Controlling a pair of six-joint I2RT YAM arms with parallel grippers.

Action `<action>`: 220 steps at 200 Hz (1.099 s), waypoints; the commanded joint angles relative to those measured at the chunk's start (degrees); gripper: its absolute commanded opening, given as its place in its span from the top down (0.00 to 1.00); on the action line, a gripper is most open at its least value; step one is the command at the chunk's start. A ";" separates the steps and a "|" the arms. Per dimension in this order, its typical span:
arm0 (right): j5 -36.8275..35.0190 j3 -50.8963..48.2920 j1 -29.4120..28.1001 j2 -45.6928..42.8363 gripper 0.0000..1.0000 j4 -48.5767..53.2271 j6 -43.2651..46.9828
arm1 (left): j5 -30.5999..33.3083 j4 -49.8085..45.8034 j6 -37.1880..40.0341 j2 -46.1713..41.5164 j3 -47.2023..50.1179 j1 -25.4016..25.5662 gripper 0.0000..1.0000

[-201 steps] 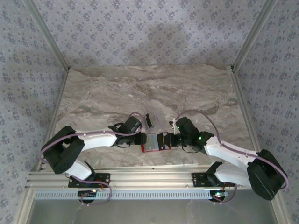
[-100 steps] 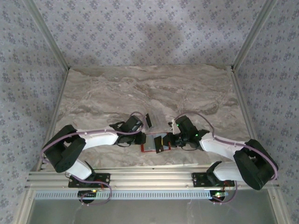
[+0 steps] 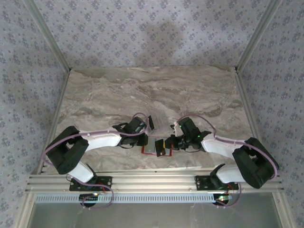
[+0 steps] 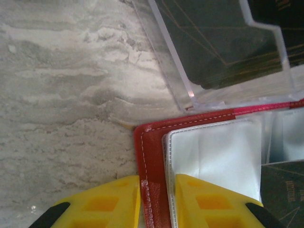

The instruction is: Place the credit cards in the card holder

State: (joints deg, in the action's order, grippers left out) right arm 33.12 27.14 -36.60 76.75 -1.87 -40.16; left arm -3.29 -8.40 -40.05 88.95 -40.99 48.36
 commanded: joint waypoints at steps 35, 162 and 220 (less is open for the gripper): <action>2.59 1.49 0.47 2.98 1.00 -1.29 -1.86 | 4.96 -1.09 1.21 3.13 0.92 -0.37 0.76; 2.06 1.03 2.17 5.60 1.00 -7.43 -7.97 | 4.78 1.35 -0.01 2.40 2.81 1.48 0.77; -2.01 1.01 1.52 6.05 1.00 -8.64 -8.91 | 5.13 2.04 -0.86 1.41 4.08 2.33 0.77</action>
State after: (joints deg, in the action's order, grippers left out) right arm 34.20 27.55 -34.50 81.89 -9.54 -47.70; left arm -0.12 -4.67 -40.36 88.49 -39.24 50.02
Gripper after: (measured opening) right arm 0.067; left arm 0.228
